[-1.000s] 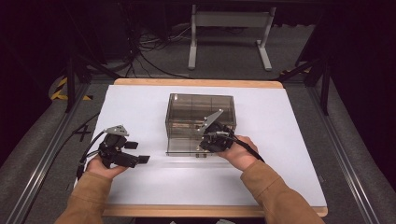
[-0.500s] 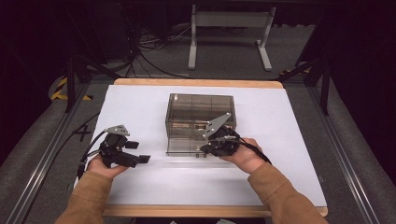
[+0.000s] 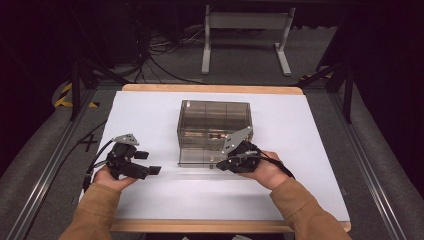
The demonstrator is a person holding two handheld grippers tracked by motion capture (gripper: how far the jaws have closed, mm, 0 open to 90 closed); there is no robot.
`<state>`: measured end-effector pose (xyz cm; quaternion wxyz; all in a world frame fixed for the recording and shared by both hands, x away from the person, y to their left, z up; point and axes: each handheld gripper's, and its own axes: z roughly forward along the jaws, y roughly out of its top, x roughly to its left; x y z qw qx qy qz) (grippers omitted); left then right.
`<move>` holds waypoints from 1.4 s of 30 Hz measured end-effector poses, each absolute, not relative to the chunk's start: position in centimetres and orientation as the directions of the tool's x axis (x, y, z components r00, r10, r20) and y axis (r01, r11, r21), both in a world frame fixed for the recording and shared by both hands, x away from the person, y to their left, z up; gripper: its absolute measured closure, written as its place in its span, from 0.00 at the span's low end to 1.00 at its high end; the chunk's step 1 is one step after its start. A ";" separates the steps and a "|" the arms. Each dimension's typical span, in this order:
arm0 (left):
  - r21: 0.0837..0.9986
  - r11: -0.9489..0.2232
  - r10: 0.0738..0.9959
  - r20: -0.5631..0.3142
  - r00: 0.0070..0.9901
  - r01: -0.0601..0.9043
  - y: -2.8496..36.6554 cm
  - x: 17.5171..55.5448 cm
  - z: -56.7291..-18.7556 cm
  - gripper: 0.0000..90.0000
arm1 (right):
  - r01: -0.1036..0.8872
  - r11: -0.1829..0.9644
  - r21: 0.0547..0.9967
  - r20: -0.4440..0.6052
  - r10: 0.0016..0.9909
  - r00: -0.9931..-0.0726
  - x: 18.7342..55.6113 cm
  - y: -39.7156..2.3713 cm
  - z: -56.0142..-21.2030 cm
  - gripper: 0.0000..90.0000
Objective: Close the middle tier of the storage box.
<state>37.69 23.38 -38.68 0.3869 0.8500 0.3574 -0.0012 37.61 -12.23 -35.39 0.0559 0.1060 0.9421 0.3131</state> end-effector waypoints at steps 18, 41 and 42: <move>0.657 -0.450 0.603 -0.276 0.748 0.605 23.1 37.8 -38.7 0.20 | 0.145 0.802 0.580 -0.042 0.207 -0.977 36.8 -12.4 -38.0 1.00; 0.657 -0.449 0.603 -0.278 0.748 0.606 23.1 37.7 -38.6 0.20 | 0.120 0.829 0.546 -0.066 0.185 -0.980 37.2 -12.0 -40.0 1.00; 0.657 -0.449 0.603 -0.278 0.748 0.606 23.1 37.7 -38.6 0.20 | 0.116 0.831 0.544 -0.073 0.185 -0.980 37.2 -12.0 -40.1 1.00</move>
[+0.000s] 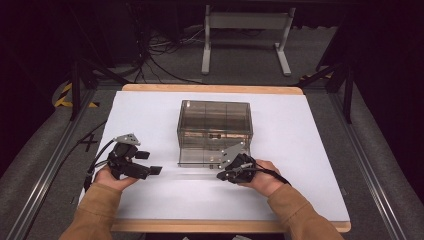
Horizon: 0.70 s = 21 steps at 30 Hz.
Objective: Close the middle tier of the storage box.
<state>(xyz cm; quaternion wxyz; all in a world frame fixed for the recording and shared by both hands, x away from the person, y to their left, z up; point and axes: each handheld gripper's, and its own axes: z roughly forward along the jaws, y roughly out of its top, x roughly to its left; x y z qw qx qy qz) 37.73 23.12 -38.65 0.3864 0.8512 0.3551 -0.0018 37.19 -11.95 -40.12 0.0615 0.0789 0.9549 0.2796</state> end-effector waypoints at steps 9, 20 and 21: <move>0.657 -0.447 0.602 -0.280 0.748 0.607 23.3 37.7 -38.7 0.20 | 0.103 0.834 0.543 -0.117 0.196 -0.974 37.9 -11.9 -40.5 1.00; 0.657 -0.445 0.607 -0.278 0.744 0.609 23.4 37.6 -38.7 0.20 | 0.082 0.843 0.531 -0.142 0.185 -0.972 38.2 -11.7 -40.8 1.00; 0.657 -0.445 0.607 -0.278 0.744 0.609 23.4 37.6 -38.7 0.20 | 0.082 0.843 0.531 -0.142 0.185 -0.972 38.2 -11.7 -40.8 1.00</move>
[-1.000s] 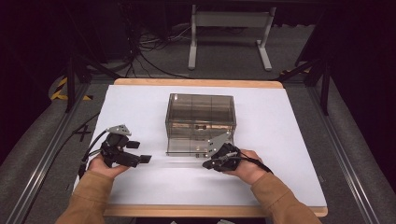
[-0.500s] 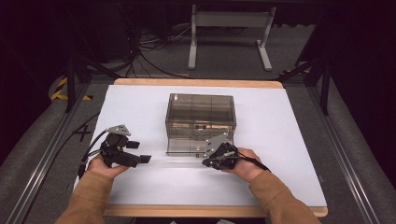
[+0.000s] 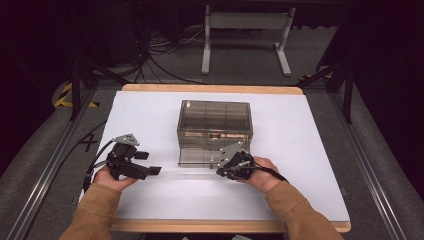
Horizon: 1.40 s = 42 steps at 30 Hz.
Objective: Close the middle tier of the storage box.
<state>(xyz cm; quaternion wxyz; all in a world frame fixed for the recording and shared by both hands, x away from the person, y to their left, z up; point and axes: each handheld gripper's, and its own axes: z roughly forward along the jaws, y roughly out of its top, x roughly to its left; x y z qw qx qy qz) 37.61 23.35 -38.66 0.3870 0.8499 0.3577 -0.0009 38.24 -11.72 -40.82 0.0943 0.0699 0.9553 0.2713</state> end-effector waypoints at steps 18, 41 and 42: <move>0.658 -0.435 0.618 -0.278 0.735 0.615 24.0 37.1 -38.7 0.20 | 0.087 0.829 0.553 -0.154 0.204 -0.967 39.5 -11.2 -40.2 1.00; 0.656 -0.430 0.625 -0.279 0.729 0.620 24.4 36.8 -38.8 0.20 | 0.142 0.785 0.603 -0.138 0.279 -0.950 41.7 -12.2 -39.9 1.00; 0.656 -0.430 0.625 -0.279 0.729 0.620 24.3 36.8 -38.8 0.20 | 0.144 0.782 0.606 -0.140 0.282 -0.949 41.7 -12.2 -39.9 1.00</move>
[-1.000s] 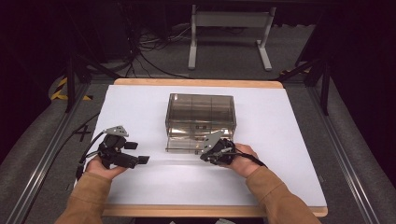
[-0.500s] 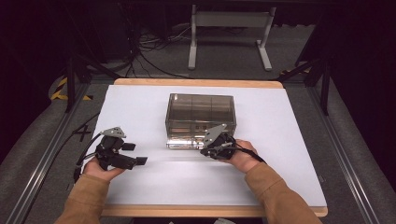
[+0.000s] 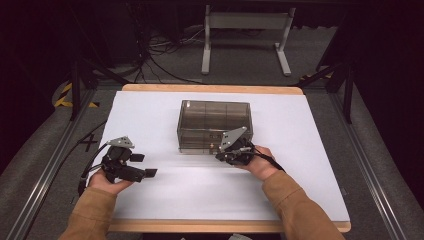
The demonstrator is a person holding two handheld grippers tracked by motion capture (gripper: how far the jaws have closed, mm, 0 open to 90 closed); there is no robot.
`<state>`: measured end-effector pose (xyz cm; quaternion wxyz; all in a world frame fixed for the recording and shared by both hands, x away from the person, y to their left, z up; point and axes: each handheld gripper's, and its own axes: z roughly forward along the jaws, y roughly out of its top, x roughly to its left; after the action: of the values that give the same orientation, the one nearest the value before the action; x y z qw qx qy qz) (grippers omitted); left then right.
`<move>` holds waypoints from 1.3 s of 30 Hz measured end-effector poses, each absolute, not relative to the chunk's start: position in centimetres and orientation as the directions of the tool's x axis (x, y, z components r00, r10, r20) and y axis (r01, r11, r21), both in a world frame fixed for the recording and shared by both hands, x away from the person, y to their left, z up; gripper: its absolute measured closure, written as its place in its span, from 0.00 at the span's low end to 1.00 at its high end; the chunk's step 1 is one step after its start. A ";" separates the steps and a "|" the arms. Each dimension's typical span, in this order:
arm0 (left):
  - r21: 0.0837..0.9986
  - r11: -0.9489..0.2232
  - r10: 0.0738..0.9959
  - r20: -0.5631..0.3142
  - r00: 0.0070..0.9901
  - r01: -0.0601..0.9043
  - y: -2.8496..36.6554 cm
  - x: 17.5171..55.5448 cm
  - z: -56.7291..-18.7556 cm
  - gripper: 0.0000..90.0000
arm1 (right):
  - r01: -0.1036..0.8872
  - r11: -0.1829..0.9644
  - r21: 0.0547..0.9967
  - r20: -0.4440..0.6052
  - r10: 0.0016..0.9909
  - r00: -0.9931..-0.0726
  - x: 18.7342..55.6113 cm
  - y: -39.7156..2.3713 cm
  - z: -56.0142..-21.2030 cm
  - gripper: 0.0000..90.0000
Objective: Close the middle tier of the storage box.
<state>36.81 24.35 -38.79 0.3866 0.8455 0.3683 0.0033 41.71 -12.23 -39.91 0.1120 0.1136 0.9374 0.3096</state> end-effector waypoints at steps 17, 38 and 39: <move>0.656 -0.428 0.626 -0.281 0.728 0.622 24.3 36.9 -38.8 0.20 | 0.195 0.732 0.652 -0.105 0.342 -0.934 43.1 -12.6 -40.2 1.00; 0.656 -0.428 0.627 -0.280 0.727 0.621 24.4 36.9 -38.8 0.20 | 0.259 0.664 0.702 -0.085 0.439 -0.894 44.2 -13.1 -40.4 1.00; 0.656 -0.428 0.627 -0.280 0.727 0.621 24.4 36.9 -38.8 0.20 | 0.260 0.663 0.702 -0.086 0.441 -0.894 44.2 -13.2 -40.3 1.00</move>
<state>36.89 24.37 -38.84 0.3868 0.8450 0.3692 0.0035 44.17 -13.16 -40.34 0.1252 0.1938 0.9033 0.3616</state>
